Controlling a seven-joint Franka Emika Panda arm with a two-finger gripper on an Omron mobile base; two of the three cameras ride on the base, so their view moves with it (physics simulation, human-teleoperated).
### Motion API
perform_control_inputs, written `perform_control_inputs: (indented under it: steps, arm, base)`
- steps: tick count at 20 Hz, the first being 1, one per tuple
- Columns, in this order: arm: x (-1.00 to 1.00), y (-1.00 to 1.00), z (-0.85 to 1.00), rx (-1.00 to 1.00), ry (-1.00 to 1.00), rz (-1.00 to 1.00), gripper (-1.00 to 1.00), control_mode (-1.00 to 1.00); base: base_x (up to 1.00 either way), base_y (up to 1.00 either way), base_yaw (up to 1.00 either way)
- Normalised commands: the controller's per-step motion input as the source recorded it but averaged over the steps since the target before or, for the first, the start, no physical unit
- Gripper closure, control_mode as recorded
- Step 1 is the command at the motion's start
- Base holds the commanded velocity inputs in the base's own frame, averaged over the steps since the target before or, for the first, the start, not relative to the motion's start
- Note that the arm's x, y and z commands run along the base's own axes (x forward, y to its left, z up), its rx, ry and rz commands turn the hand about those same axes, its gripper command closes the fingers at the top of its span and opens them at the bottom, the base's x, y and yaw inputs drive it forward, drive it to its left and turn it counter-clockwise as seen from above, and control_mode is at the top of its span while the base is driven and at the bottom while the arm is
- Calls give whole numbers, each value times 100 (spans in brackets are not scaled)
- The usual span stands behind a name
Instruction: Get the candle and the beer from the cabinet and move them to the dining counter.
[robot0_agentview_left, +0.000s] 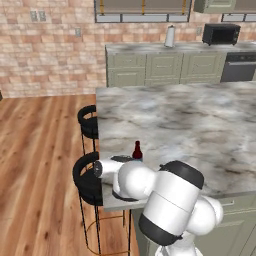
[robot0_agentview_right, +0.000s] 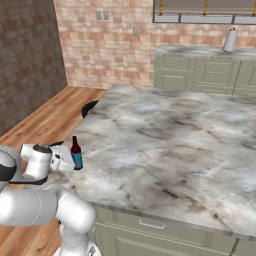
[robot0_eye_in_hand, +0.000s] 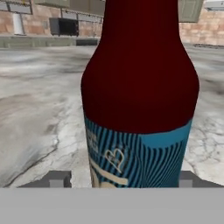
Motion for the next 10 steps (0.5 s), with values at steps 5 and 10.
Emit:
perform_control_inputs:
  steps: [5,10]
  arm:
    - [-2,13,-14,0,-8,-3,-100,-100]
    - [-17,22,-14,0,-9,-3,-100,-100]
  base:
    - [0,0,0]
    - [0,0,0]
